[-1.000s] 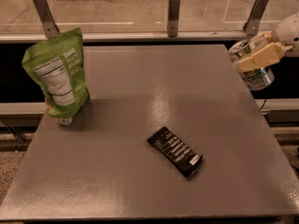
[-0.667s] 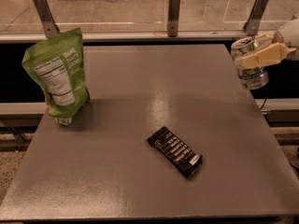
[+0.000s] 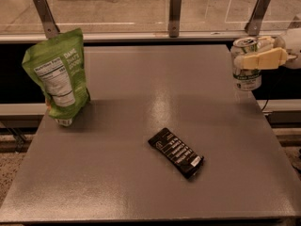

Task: Place 7up can upright

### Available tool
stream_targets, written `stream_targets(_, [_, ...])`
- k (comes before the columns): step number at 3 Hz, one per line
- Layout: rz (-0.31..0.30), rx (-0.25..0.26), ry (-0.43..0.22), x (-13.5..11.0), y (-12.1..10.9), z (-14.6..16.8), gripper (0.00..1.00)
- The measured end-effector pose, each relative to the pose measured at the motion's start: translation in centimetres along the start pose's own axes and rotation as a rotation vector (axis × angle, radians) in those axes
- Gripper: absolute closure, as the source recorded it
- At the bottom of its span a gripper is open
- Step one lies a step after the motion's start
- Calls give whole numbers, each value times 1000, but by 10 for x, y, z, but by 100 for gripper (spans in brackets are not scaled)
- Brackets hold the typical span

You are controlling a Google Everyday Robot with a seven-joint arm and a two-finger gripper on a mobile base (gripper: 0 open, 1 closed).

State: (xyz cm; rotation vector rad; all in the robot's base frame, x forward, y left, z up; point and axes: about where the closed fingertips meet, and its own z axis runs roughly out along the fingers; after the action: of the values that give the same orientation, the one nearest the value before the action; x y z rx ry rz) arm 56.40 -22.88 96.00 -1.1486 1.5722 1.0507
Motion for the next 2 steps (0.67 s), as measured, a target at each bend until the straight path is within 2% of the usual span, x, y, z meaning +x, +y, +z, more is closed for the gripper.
stream_targets(1, [-35, 12, -31, 0, 6, 12, 100])
stream_targets(2, [-37, -5, -83, 9, 12, 31, 100])
